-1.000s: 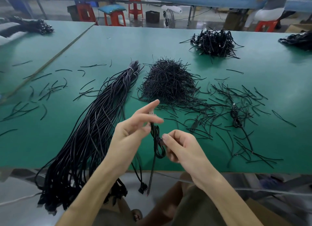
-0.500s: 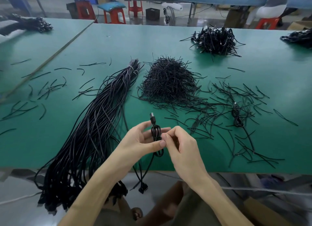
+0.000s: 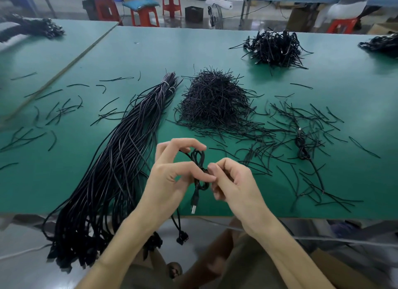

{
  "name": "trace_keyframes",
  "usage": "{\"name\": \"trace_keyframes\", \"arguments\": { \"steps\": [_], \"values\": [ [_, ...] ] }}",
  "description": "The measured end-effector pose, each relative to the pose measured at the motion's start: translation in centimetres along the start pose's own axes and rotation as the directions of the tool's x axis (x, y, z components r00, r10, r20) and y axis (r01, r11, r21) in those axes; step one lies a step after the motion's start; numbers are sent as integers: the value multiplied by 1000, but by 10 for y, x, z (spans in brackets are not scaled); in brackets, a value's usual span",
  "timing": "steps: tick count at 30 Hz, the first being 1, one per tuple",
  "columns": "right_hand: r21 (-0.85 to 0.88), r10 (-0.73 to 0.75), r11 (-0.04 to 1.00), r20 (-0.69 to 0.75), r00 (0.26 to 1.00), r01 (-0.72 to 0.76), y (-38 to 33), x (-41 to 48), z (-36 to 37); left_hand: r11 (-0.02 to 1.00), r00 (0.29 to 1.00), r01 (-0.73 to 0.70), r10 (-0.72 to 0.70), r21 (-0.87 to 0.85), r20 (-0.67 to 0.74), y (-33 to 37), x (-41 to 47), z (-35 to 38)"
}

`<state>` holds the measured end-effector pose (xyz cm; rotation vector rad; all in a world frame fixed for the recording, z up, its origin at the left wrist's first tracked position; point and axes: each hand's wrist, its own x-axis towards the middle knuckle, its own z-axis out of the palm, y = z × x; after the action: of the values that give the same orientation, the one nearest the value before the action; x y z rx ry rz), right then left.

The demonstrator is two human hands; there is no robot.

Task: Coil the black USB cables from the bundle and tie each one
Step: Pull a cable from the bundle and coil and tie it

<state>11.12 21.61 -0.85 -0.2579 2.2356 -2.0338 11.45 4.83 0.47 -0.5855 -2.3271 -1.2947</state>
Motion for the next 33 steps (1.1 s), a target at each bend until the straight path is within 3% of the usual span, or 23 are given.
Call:
{"name": "trace_keyframes", "arguments": {
  "steps": [3, 8, 10, 13, 17, 20, 23, 25, 28, 30, 33],
  "values": [
    [78, 42, 996, 80, 996, -49, -4, 1, -6, 998, 995, -60, 61, -14, 77, -4, 6, -3],
    [330, 174, 915, 197, 965, -232, -10, 4, -14, 961, 986, 8, 39, -277, 162, -6, 5, -8],
    [464, 197, 829, 278, 940, -311, -10, 5, -15, 935, 990, 27, 24, -353, 139, -5, 3, -4],
    [531, 192, 766, 349, 917, -362, -11, 4, -14, 888, 997, 54, -19, -457, 81, -4, 2, -2],
    [458, 156, 848, 264, 952, -266, -14, 5, -14, 836, 989, 142, -141, -530, 42, -7, 0, 0],
    [364, 138, 912, 161, 977, -188, -15, 4, -15, 726, 926, 338, -369, -599, 75, -4, 1, -1],
    [184, 64, 980, 40, 997, -71, -12, 2, -13, 815, 850, 509, -527, -276, 9, -2, 3, -2],
    [20, -23, 1000, -5, 1000, 23, -9, 2, -11, 832, 839, 543, -529, -115, 130, -3, 4, -6],
    [-107, -100, 989, 2, 995, 100, -5, -1, -6, 810, 802, 560, -479, -171, 358, 2, 4, -3],
    [-138, -107, 985, 3, 994, 106, -3, -3, -4, 817, 840, 514, -418, -260, 345, 3, 4, -1],
    [-42, -37, 998, 22, 999, 38, -2, -3, -4, 854, 919, 391, -342, -342, 196, 1, 3, -2]
  ]
}}
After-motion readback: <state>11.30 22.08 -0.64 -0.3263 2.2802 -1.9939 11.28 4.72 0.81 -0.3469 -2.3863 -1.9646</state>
